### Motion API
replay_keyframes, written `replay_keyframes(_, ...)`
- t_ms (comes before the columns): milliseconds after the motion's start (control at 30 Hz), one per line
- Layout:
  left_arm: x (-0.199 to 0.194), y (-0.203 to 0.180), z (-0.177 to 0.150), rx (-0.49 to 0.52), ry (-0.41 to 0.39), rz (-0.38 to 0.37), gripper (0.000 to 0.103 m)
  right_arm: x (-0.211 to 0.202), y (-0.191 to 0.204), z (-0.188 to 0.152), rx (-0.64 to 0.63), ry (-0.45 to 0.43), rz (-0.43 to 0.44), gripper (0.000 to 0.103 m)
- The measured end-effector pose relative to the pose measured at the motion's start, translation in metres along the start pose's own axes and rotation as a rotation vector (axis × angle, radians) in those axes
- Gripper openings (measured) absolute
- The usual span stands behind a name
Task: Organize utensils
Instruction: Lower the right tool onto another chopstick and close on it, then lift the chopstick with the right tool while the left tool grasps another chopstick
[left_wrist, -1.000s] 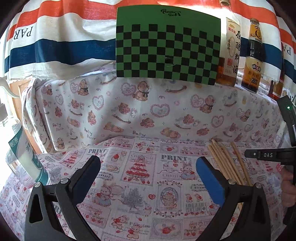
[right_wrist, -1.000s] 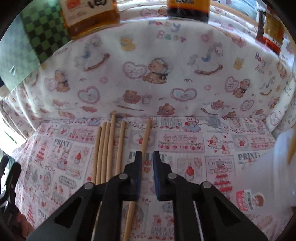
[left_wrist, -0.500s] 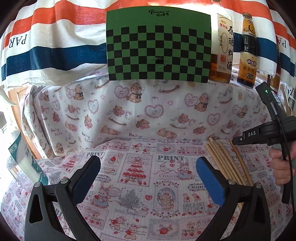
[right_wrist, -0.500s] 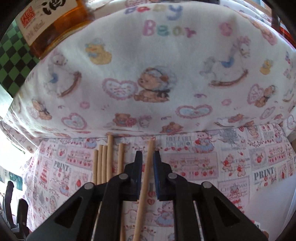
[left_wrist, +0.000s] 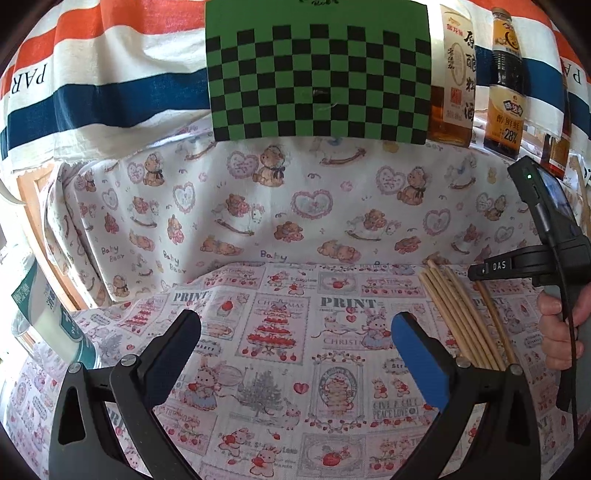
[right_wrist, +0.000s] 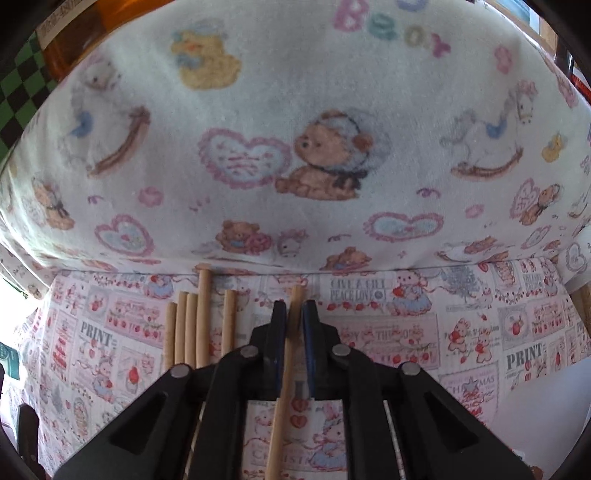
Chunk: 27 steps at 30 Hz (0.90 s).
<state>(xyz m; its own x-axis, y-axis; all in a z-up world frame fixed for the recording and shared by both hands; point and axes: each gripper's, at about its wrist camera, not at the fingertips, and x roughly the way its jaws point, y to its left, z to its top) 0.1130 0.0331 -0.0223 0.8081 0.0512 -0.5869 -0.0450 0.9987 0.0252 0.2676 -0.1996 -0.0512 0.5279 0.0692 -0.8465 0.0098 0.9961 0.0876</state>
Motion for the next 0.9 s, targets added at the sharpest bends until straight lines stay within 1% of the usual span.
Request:
replay_keyframes(33,0.002,0.002,0.000,-0.009,0.011,0.005,0.102,0.001,0.004,-0.003,-0.014,-0.007,0.008,0.007)
replay_keyframes(100,0.002,0.005,-0.001,-0.025,0.013,0.020,0.102,-0.006,0.015,-0.006,-0.089,-0.033,-0.014,0.007)
replay_keyframes(200,0.003,0.006,-0.001,-0.029,0.015,0.025,0.102,-0.045,0.028,-0.016,-0.146,-0.169,0.005,0.007)
replay_keyframes(267,0.002,0.005,-0.002,-0.017,0.017,0.045,0.102,-0.075,0.032,-0.020,-0.163,-0.254,0.039,0.006)
replay_keyframes(300,0.003,0.004,0.000,0.004,0.051,0.079,0.102,-0.093,0.034,-0.022,-0.168,-0.304,0.050,0.006)
replay_keyframes(333,0.004,0.003,0.002,0.019,0.097,0.137,0.102,-0.108,0.034,-0.024,-0.171,-0.346,0.062,0.006)
replay_keyframes(367,0.001,0.004,0.004,0.014,0.105,0.158,0.101,-0.125,0.035,-0.027,-0.179,-0.388,0.080,0.006)
replay_keyframes(433,-0.010,0.008,0.012,-0.037,0.078,0.092,0.101,-0.151,0.040,-0.034,-0.210,-0.452,0.104,0.006)
replay_keyframes(467,-0.011,0.007,0.019,-0.058,0.095,0.061,0.100,-0.163,0.042,-0.038,-0.222,-0.482,0.104,0.006)
replay_keyframes(533,-0.008,-0.002,0.036,-0.072,0.148,0.009,0.091,-0.183,0.039,-0.045,-0.217,-0.541,0.116,0.006)
replay_keyframes(600,-0.003,-0.016,0.051,-0.055,0.196,-0.027,0.083,-0.204,0.033,-0.054,-0.198,-0.615,0.138,0.006)
replay_keyframes(633,0.001,-0.025,0.057,-0.047,0.221,-0.045,0.081,-0.220,0.019,-0.055,-0.189,-0.644,0.148,0.006)
replay_keyframes(667,0.005,-0.032,0.061,-0.048,0.250,-0.062,0.073,-0.230,0.015,-0.055,-0.176,-0.671,0.144,0.006)
replay_keyframes(700,0.011,-0.039,0.063,-0.063,0.277,-0.084,0.060,-0.239,0.012,-0.054,-0.180,-0.688,0.127,0.006)
replay_keyframes(767,0.023,-0.053,0.064,-0.087,0.323,-0.133,0.047,-0.253,0.001,-0.054,-0.176,-0.729,0.098,0.006)
replay_keyframes(833,0.039,-0.069,0.062,-0.080,0.366,-0.154,0.037,-0.261,-0.008,-0.053,-0.187,-0.716,0.080,0.006)
replay_keyframes(867,0.047,-0.075,0.059,-0.085,0.382,-0.158,0.029,-0.264,-0.014,-0.052,-0.181,-0.717,0.088,0.006)
replay_keyframes(900,0.055,-0.080,0.057,-0.099,0.394,-0.164,0.025,-0.267,-0.021,-0.051,-0.168,-0.725,0.097,0.006)
